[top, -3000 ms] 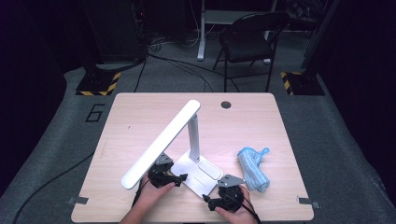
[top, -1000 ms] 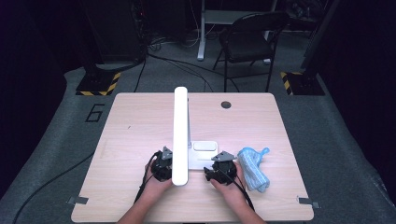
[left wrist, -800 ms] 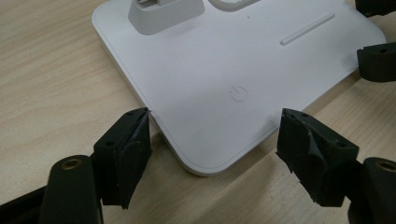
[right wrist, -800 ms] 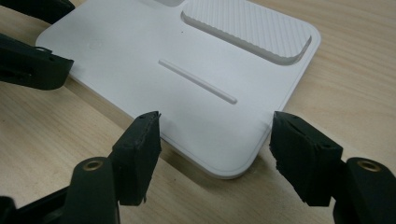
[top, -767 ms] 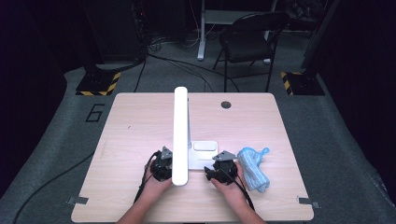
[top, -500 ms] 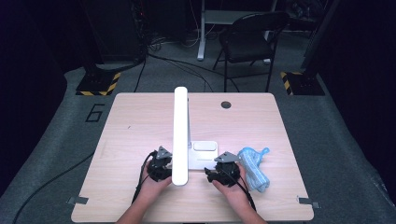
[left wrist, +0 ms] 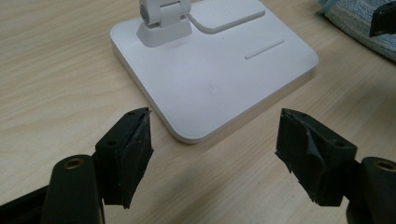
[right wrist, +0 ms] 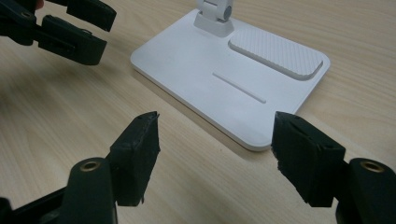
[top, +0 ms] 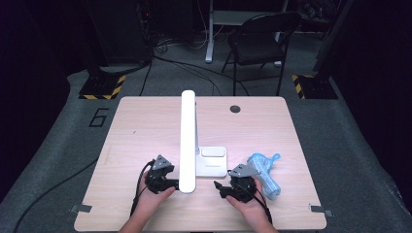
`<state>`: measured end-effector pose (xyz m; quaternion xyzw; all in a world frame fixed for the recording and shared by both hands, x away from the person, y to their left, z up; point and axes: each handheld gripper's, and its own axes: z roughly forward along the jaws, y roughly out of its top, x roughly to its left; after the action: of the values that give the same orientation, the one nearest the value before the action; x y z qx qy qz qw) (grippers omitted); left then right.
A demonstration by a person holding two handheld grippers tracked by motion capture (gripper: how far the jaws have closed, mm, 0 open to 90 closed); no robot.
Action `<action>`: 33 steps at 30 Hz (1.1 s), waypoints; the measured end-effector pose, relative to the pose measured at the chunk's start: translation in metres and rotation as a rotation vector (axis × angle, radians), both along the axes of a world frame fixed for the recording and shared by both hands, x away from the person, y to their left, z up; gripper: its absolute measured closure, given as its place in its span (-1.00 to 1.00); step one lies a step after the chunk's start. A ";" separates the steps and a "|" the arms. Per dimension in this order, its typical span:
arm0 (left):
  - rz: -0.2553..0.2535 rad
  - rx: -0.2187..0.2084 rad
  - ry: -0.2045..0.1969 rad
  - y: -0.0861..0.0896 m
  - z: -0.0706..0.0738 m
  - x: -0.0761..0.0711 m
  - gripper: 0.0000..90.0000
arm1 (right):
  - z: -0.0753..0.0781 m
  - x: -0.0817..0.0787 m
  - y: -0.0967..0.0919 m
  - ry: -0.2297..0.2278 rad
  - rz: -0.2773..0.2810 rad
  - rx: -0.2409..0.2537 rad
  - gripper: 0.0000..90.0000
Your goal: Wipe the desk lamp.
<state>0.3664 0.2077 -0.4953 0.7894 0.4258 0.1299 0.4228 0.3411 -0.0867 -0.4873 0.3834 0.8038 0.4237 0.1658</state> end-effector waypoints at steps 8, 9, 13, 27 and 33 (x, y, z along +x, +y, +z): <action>-0.004 -0.004 0.004 0.008 0.001 -0.007 -0.41 | -0.004 -0.007 -0.009 0.009 0.004 -0.003 -0.29; -0.006 0.003 -0.001 0.009 0.001 -0.008 -0.41 | -0.004 -0.007 -0.010 0.005 0.009 -0.005 -0.29; 0.000 -0.006 0.013 0.012 0.000 -0.013 -0.41 | -0.005 -0.010 -0.013 0.001 0.013 -0.003 -0.29; 0.005 -0.013 0.021 0.022 -0.010 -0.026 -0.41 | -0.015 -0.018 -0.014 -0.013 0.050 -0.019 -0.28; 0.015 -0.009 0.029 0.025 -0.015 -0.026 -0.41 | -0.022 -0.023 -0.014 -0.003 0.045 -0.031 -0.28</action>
<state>0.3405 0.2325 -0.5107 0.7861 0.4385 0.1198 0.4189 0.3184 -0.1002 -0.5092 0.3620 0.8183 0.4155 0.1633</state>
